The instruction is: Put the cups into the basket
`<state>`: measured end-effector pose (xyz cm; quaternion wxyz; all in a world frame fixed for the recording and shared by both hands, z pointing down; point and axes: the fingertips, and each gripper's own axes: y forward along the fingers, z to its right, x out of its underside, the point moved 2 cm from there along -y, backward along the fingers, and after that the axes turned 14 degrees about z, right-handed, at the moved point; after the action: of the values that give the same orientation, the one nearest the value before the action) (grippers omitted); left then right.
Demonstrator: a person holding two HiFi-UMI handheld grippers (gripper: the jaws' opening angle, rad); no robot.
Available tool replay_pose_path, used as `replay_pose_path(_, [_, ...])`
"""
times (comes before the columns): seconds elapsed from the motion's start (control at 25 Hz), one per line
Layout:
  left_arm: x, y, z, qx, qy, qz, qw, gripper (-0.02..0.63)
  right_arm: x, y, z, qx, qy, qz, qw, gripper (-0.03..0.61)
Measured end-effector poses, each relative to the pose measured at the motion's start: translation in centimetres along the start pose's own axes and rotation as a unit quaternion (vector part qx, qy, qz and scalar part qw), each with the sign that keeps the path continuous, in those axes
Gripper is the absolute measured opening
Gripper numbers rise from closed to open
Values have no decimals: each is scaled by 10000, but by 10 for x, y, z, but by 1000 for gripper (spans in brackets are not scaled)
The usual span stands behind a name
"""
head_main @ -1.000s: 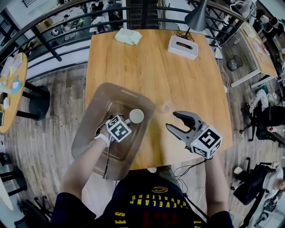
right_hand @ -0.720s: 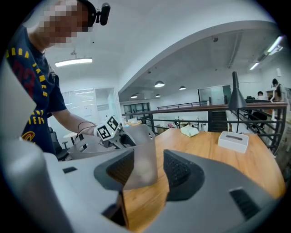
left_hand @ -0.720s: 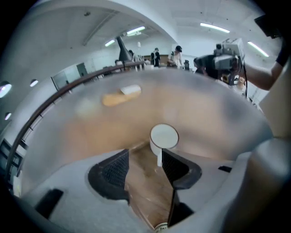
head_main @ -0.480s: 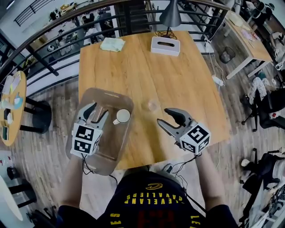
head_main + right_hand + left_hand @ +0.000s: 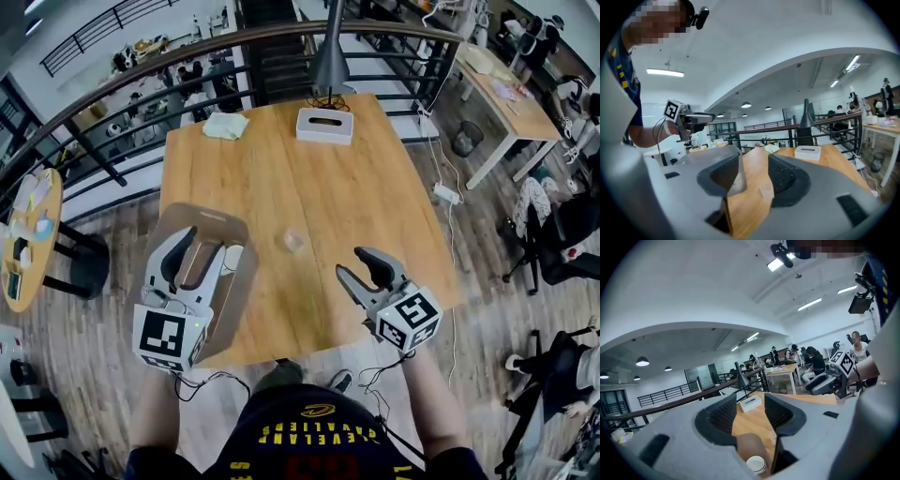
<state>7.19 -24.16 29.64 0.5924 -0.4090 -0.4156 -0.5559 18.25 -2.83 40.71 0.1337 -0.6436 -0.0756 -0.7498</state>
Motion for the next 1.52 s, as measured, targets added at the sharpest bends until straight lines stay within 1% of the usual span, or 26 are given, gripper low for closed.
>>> replay_pose_path(0.12, [-17,0,37,48,-159,249,9996,173,-2,-37,13,577,224,175,9979,190])
replay_pose_path(0.2, [-21,4,64,94,-399,371,9985,142,-6,-61,21,872,303,300,9953,148])
replay_pose_path(0.32, [-18,14,111,261,-881,444,9948,111,-13,-96,29,1193,364,466,9911,64])
replay_pose_path(0.36, [-17,16,127,313,-1050,486,9928,77,-14,-107,31,1282,366,511,9898,36])
replay_pose_path(0.44, [-16,20,157,388,-1397,571,9878,17,-18,-129,33,1444,384,592,9870,21])
replay_pose_path(0.56, [-20,25,196,466,-1779,657,9807,11,-24,-161,33,1722,400,690,9818,14])
replay_pose_path(0.72, [-27,33,241,557,-2153,733,9722,11,-28,-202,32,2146,173,773,9735,14])
replay_pose_path(0.96, [-36,44,312,958,-2374,735,9639,12,-43,-245,26,2503,-99,1012,9628,14])
replay_pose_path(1.16, [-46,47,364,1433,-2487,706,9553,12,-48,-275,20,2843,-206,1082,9524,14])
replay_pose_path(1.4, [-49,47,395,1688,-2563,612,9498,12,-45,-297,12,3135,-297,1009,9437,14])
replay_pose_path(1.52, [-52,49,409,1819,-2548,582,9479,12,-48,-307,11,3253,-453,999,9392,14])
